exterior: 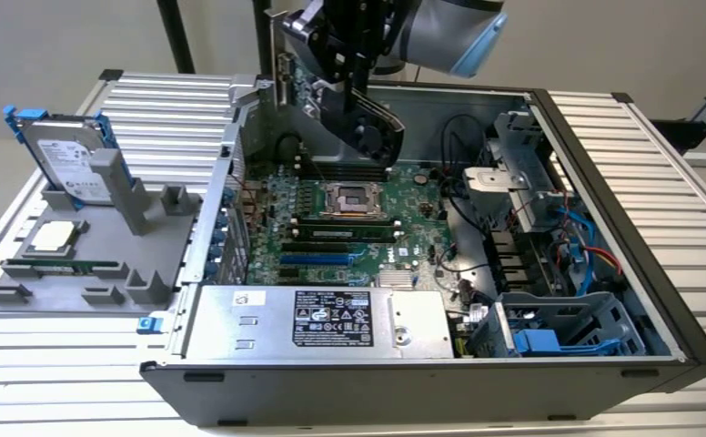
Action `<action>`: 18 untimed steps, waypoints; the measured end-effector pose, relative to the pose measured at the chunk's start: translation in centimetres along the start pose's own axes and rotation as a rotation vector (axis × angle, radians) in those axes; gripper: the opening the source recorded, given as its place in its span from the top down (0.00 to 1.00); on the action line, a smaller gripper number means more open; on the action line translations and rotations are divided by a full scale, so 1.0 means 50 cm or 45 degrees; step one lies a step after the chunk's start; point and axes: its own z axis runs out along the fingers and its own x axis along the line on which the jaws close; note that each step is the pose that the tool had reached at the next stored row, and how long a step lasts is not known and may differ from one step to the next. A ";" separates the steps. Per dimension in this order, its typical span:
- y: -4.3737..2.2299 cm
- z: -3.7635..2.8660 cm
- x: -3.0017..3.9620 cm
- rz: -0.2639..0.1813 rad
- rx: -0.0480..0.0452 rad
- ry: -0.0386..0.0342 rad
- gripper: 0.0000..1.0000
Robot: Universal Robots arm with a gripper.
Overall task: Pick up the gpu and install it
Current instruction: 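Insert the gpu into the slot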
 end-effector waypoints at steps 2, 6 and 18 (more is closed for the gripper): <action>0.000 0.000 0.000 -0.020 0.000 0.0006 1.00; 0.000 0.000 0.000 -0.062 -0.001 0.0019 1.00; -0.001 0.000 -0.001 -0.178 -0.004 0.0054 1.00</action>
